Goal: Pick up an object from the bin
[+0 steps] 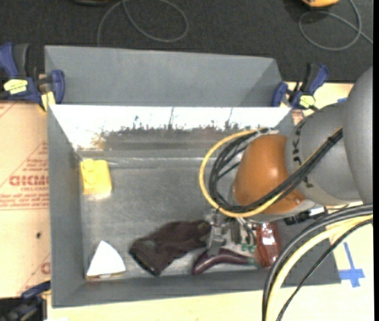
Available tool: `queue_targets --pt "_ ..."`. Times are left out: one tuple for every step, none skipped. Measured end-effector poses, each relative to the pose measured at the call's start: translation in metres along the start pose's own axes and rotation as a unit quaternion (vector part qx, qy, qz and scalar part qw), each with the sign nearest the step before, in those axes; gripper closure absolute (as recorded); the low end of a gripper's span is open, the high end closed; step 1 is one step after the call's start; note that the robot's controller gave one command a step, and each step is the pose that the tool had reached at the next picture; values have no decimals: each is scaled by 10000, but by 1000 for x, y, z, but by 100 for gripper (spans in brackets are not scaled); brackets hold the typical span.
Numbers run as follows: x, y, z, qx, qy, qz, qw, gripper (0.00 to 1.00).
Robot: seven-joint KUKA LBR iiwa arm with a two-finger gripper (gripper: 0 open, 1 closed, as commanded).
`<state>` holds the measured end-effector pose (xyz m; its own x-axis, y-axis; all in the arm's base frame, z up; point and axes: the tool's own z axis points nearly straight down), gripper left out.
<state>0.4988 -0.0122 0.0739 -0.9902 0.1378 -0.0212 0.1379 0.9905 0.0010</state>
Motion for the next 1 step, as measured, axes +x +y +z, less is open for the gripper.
queue_targets --pt "5 -2 -146 0 -21 102 9999 100"
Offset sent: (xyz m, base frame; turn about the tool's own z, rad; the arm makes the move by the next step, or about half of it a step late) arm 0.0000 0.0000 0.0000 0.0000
